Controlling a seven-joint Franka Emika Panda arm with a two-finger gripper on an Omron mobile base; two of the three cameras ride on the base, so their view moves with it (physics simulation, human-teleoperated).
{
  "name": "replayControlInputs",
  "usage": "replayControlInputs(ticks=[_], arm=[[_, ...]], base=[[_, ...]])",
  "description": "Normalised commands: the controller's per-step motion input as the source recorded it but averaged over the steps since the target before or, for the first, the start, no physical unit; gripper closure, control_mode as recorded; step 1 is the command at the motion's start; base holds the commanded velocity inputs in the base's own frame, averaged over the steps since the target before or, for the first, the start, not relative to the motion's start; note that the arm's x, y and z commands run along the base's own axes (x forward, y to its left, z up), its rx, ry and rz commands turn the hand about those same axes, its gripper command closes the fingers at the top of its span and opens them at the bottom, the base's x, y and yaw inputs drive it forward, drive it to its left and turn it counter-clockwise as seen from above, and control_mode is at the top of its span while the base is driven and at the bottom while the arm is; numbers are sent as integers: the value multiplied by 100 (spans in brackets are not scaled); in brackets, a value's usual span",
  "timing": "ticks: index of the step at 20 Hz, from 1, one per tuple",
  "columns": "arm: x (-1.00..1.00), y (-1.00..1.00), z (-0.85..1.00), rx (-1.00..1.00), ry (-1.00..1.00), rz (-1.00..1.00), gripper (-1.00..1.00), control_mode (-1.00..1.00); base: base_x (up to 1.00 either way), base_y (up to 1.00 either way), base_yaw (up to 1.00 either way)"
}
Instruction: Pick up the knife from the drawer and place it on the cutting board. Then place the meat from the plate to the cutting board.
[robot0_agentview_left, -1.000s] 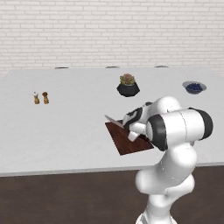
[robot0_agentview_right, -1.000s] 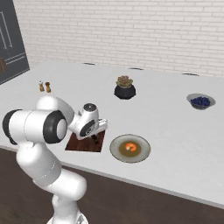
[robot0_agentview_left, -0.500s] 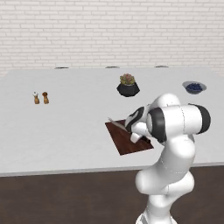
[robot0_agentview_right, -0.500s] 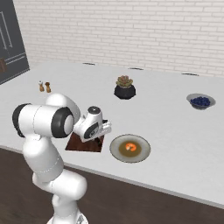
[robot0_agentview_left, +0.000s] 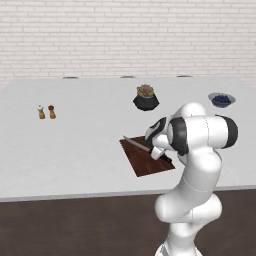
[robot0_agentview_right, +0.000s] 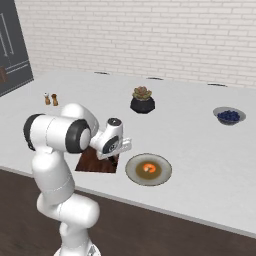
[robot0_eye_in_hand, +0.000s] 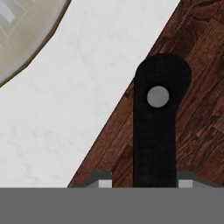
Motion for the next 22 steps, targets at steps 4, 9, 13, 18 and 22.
replayControlInputs(ticks=[4, 9, 13, 18, 22], arm=[[-2, 15, -13, -1, 0, 0, -100, -100], [-6, 2, 0, 0, 0, 0, -100, -100], [-12, 0, 4, 0, 0, -1, -100, -100], [-35, 0, 44, 0, -1, 0, -100, -100], [-42, 0, 92, 0, -1, 0, -100, -100]], base=[[0, 0, 0], [0, 0, 0], [0, 0, 0], [0, 0, 0], [0, 0, 0]])
